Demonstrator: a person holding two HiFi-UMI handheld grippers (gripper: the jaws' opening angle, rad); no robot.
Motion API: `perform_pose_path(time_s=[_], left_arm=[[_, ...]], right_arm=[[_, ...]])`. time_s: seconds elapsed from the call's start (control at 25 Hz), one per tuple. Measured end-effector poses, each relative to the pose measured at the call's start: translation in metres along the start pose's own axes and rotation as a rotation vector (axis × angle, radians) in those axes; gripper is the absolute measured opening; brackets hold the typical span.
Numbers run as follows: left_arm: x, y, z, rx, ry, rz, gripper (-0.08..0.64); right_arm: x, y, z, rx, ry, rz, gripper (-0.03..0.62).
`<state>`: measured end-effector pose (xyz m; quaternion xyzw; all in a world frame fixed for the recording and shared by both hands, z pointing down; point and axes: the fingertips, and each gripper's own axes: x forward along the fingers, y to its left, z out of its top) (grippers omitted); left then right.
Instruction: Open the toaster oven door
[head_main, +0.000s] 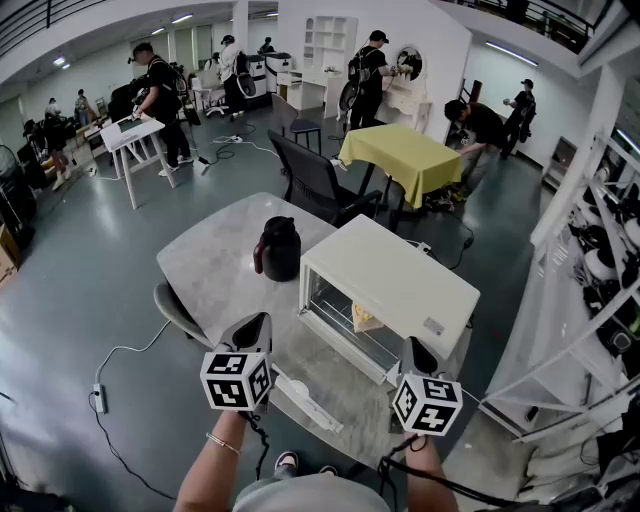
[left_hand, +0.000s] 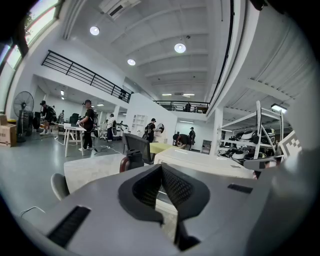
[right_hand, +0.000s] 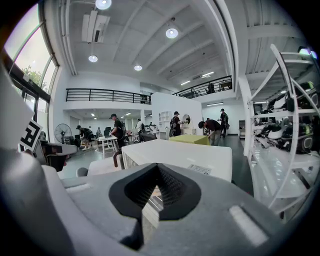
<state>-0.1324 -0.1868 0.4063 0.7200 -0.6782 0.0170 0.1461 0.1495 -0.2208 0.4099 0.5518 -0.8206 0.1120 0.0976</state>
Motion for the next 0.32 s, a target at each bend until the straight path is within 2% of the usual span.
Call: perform_pose_path(time_s=[0.32], left_arm=[[0.0038, 0.0036, -0.0082, 0.005, 0.028, 0.002, 0.006]], right_arm=[[0.0006, -0.001, -0.0011, -0.006, 0.003, -0.011, 0.005]])
